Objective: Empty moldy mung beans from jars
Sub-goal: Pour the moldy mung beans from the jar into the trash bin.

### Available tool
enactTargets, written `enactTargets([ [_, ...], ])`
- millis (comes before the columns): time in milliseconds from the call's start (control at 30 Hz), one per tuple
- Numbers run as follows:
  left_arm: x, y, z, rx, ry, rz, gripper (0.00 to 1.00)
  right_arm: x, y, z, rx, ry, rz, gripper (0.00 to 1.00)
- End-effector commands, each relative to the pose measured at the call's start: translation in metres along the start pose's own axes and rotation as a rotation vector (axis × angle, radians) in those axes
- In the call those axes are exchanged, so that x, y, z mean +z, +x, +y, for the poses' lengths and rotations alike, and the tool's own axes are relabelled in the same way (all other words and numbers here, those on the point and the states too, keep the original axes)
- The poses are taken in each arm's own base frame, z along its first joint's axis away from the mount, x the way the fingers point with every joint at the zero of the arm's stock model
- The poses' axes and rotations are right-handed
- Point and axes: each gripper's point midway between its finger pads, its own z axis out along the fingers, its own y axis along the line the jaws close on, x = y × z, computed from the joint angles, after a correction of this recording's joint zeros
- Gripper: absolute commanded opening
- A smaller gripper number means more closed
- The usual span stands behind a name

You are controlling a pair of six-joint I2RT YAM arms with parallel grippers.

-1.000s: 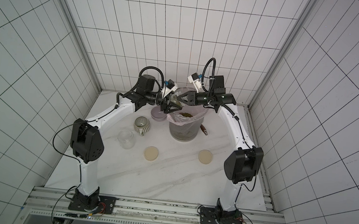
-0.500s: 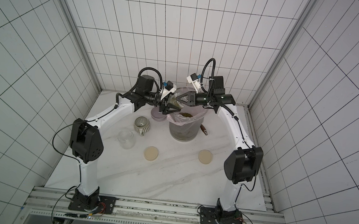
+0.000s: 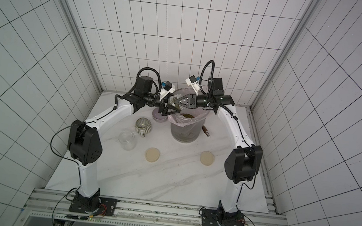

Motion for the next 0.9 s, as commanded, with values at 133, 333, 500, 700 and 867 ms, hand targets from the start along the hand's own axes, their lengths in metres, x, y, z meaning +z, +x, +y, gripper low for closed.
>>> enactTargets([
  [133,-0.015,-0.052,-0.021,0.123,0.032,-0.101,0.25,0.002,0.013,-0.007,0.042,0.008,0.026,0.0],
  [333,-0.015,-0.055,-0.019,0.11,0.017,-0.112,0.32,-0.002,0.009,-0.008,0.07,0.006,0.008,0.0],
  [500,-0.018,-0.056,-0.017,0.1,-0.014,-0.124,0.61,-0.006,0.001,-0.011,0.101,0.004,-0.022,0.0],
  [700,-0.021,-0.062,-0.016,0.093,-0.048,-0.143,0.98,-0.009,-0.01,-0.012,0.119,0.006,-0.064,0.0],
  [867,-0.024,-0.063,-0.014,0.087,-0.073,-0.144,0.98,-0.023,-0.022,-0.016,0.138,0.017,-0.13,0.0],
])
